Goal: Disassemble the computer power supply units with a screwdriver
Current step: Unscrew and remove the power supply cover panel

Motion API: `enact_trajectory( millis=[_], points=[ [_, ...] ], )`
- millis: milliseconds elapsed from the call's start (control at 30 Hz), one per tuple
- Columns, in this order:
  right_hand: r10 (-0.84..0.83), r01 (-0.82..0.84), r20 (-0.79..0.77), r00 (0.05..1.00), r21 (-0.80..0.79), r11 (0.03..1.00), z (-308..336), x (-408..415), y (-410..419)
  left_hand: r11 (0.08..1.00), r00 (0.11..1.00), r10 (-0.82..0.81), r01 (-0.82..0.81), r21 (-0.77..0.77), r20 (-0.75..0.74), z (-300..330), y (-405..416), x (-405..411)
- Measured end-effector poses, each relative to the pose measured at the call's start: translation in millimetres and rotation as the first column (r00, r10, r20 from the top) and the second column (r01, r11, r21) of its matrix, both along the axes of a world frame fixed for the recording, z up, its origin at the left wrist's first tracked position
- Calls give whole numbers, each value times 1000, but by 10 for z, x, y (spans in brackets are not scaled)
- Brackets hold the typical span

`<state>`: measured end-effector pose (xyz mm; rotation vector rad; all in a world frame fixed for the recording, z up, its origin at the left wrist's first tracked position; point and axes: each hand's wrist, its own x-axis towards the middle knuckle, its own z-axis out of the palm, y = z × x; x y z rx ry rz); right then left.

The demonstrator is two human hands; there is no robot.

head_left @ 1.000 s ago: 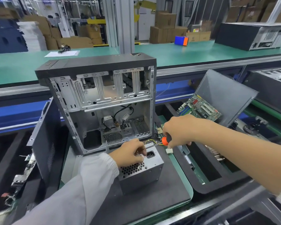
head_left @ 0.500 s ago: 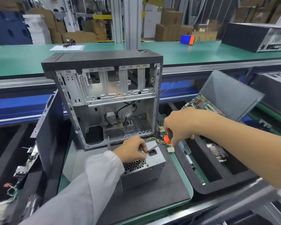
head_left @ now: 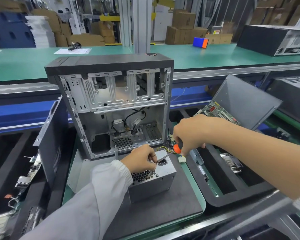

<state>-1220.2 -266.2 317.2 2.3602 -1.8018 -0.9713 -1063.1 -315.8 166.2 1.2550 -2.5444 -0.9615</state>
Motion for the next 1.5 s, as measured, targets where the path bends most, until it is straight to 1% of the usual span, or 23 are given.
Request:
enact_trajectory(
  millis=[200, 333, 433, 533, 633, 700, 767, 833, 933, 1067, 1167, 1300, 1400, 1500],
  points=[
    [36, -37, -66, 997, -12, 999, 61, 101, -4, 1000, 1000, -6, 7, -2, 14, 29, 11, -5],
    [104, -111, -130, 986, -49, 993, 89, 248, 2, 1000, 1000, -12, 13, -10, 29, 43, 14, -6],
    [140, -138, -154, 978, 24, 990, 94, 329, 1, 1000, 1000, -13, 14, -11, 21, 50, 12, -7],
    [203, -190, -228, 952, 76, 979, 119, 403, -26, 1000, 1000, -15, 16, -13, 24, 52, 12, -6],
    [250, -253, -292, 923, 27, 967, 138, 475, -35, 1000, 1000, -18, 18, -11, 24, 49, 5, -7],
    [294, -312, -288, 911, -15, 950, 79, 496, -46, 1000, 1000, -17, 18, -10, 22, 45, -1, -7],
    [334, -351, -279, 900, -14, 936, 33, 514, -49, 1000, 1000, -14, 14, -5, 21, 38, -9, -9],
    [345, -357, -286, 894, 13, 934, 17, 516, -49, 1000, 1000, -12, 12, 1, 21, 31, -12, -11],
    [307, -314, -273, 912, 18, 949, 38, 491, -59, 1000, 1000, -13, 13, -22, 22, 26, -10, -14],
    [346, -372, -273, 898, -48, 927, 34, 476, -77, 999, 1000, -17, 18, -44, 10, 18, -5, -12],
    [370, -391, -300, 879, -11, 920, -14, 518, -69, 999, 1000, -8, 8, -33, 7, 6, -7, -17],
    [321, -324, -313, 894, 44, 945, 12, 534, -32, 1000, 1000, 2, -2, -5, -6, -7, -14, -13],
    [344, -349, -266, 900, 30, 937, 99, 489, -10, 1000, 1000, 0, 0, -7, -7, -9, -20, -16],
    [310, -317, -303, 901, 29, 948, 62, 511, -43, 1000, 1000, -6, 6, -6, -8, -16, -29, -21]
  ],
)
